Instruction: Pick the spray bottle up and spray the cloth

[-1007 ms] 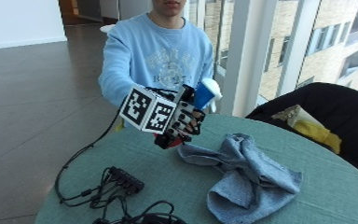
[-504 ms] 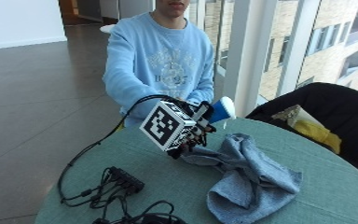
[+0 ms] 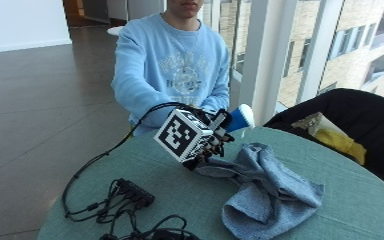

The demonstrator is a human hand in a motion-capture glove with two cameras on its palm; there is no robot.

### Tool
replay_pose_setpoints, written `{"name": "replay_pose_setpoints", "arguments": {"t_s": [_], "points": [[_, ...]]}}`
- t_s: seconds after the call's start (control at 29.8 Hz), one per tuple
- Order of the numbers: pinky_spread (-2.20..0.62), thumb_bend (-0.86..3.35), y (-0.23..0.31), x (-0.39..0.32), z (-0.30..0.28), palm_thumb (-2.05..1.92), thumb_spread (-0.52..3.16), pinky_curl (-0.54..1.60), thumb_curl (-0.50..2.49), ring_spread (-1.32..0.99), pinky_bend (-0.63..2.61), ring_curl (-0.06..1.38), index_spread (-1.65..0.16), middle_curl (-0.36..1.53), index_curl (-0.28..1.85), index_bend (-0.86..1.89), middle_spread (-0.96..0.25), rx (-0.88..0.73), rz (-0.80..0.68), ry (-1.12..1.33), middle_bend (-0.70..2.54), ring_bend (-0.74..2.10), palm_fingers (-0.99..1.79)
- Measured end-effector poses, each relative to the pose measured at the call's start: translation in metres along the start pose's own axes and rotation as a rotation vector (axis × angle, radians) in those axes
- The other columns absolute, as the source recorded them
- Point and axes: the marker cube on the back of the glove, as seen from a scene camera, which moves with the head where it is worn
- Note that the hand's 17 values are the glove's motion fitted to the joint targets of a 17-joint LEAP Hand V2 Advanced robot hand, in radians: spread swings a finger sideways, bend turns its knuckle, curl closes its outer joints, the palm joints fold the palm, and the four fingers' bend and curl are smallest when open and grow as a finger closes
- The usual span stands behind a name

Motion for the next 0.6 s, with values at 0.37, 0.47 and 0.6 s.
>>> {"name": "replay_pose_setpoints", "arguments": {"t_s": [0.37,0.47,0.6], "points": [[0.14,-0.02,0.0,-0.0009,-0.0008,0.72,1.11,0.34,0.42,-0.02,0.19,0.4,-0.15,0.47,0.42,0.15,-0.05,0.004,-0.001,-0.011,0.5,0.58,1.21],[0.14,-0.02,0.0002,-0.0001,-0.0002,0.72,1.11,0.34,0.42,-0.02,0.19,0.4,-0.15,0.47,0.42,0.15,-0.05,0.005,0.0,-0.018,0.5,0.58,1.21],[0.14,-0.02,0.0003,0.0019,-0.0001,0.72,1.11,0.34,0.42,-0.02,0.19,0.4,-0.15,0.47,0.42,0.15,-0.05,0.006,0.0,-0.023,0.5,0.58,1.21]]}}
